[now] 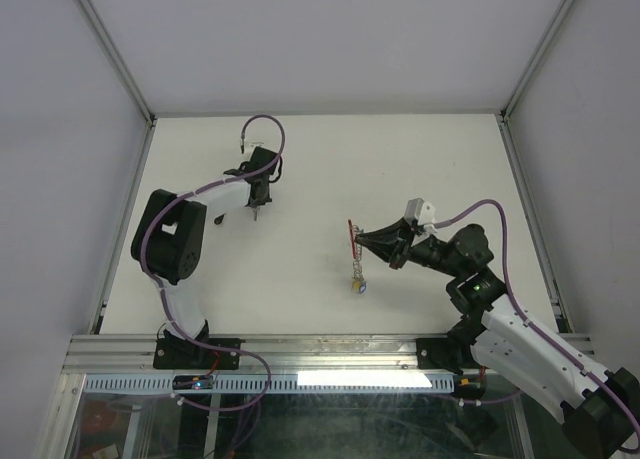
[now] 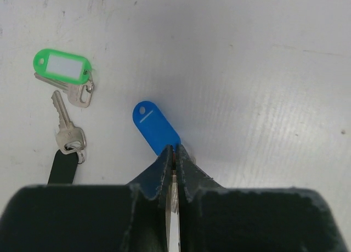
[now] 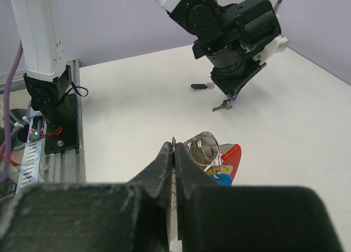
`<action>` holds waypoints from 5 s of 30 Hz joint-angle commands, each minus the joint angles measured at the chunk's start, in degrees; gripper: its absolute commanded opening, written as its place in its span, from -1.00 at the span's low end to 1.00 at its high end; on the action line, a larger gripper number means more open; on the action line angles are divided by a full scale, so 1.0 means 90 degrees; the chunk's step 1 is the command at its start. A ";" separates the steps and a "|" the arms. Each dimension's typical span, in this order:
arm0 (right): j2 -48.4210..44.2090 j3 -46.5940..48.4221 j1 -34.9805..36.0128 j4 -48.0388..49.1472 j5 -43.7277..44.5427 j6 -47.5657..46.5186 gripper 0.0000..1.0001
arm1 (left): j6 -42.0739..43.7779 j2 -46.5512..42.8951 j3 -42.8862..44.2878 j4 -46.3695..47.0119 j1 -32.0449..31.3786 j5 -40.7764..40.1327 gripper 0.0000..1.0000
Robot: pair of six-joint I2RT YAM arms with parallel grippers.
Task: Put the keys on the keyring
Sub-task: Pick up the key from the center of the board, then insert the key onto the keyring.
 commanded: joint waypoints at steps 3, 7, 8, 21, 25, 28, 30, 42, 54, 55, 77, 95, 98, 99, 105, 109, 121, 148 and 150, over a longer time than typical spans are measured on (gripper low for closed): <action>-0.0190 0.0280 -0.0032 0.0089 0.0023 -0.0148 -1.00 | 0.0474 -0.0970 -0.0161 0.0386 -0.0249 0.0645 -1.00; -0.0355 0.0353 -0.0037 -0.0186 0.0146 -0.0273 -1.00 | 0.0918 -0.1365 -0.0405 0.0566 -0.0792 0.0996 -1.00; -0.0389 0.0366 -0.0033 -0.0275 0.0194 -0.0307 -1.00 | 0.1027 -0.1485 -0.0495 0.0612 -0.0967 0.1043 -1.00; -0.0446 0.0800 -0.0032 -0.1873 0.0625 -0.0282 -1.00 | 0.1318 -0.3825 -0.1903 0.1448 -0.1775 0.2942 -1.00; -0.0260 0.0996 -0.0036 -0.2198 0.0524 0.0231 -1.00 | 0.1461 -0.4462 -0.2124 0.1552 -0.1777 0.3402 -1.00; -0.0243 0.0984 -0.0035 -0.2118 0.0293 0.0637 -1.00 | 0.1552 -0.4858 -0.2257 0.1695 -0.1770 0.3698 -1.00; -0.0263 0.0951 -0.0029 -0.2074 0.0198 0.0723 -1.00 | 0.1607 -0.5050 -0.2272 0.1776 -0.1775 0.3938 -1.00; -0.0175 0.1047 -0.0027 -0.1360 0.0289 0.1409 -1.00 | 0.1997 -0.5905 -0.2278 0.2149 -0.1772 0.5104 -1.00; -0.0121 0.0918 -0.0031 0.0450 -0.0505 0.2198 -1.00 | 0.2084 -0.6274 -0.2068 0.2553 -0.1772 0.6087 -1.00; -0.0101 0.0917 -0.0032 0.0565 -0.0510 0.2277 -1.00 | 0.2076 -0.6284 -0.2040 0.2566 -0.1777 0.6097 -1.00; 0.0188 0.0967 -0.0036 0.1304 -0.0876 0.2606 -1.00 | 0.1951 -0.6144 -0.1750 0.2781 -0.1777 0.6335 -1.00; 0.0433 0.1013 -0.0009 0.3857 -0.1950 0.3804 -1.00 | 0.2140 -0.6209 -0.1378 0.3157 -0.1777 0.7407 -1.00; 0.0577 0.1044 0.0020 0.4315 -0.1987 0.4002 -1.00 | 0.2159 -0.6248 -0.1324 0.3268 -0.1776 0.7589 -1.00; 0.0629 0.1084 0.0029 0.4322 -0.1973 0.4006 -1.00 | 0.2164 -0.6264 -0.1294 0.3302 -0.1777 0.7653 -1.00; 0.0794 0.1347 0.0067 0.3979 -0.1659 0.3700 -1.00 | 0.2231 -0.6412 -0.1061 0.3310 -0.1775 0.7833 -1.00; 0.0904 0.1468 0.0251 0.3588 -0.1338 0.3224 -1.00 | 0.2097 -0.6420 -0.0976 0.3499 -0.1774 0.8059 -1.00; 0.0910 0.1826 0.1572 0.2400 -0.0282 0.0753 -1.00 | 0.1686 -0.6406 -0.1046 0.4108 -0.1777 0.8459 -1.00; 0.0771 0.1770 0.1740 0.2507 -0.1565 -0.3708 -1.00 | 0.2006 -0.6836 -0.1153 0.3762 -0.1772 0.8569 -1.00; 0.0802 0.1775 0.1745 0.2665 -0.1601 -0.3611 -1.00 | 0.2024 -0.6868 -0.1200 0.3807 -0.1772 0.8597 -1.00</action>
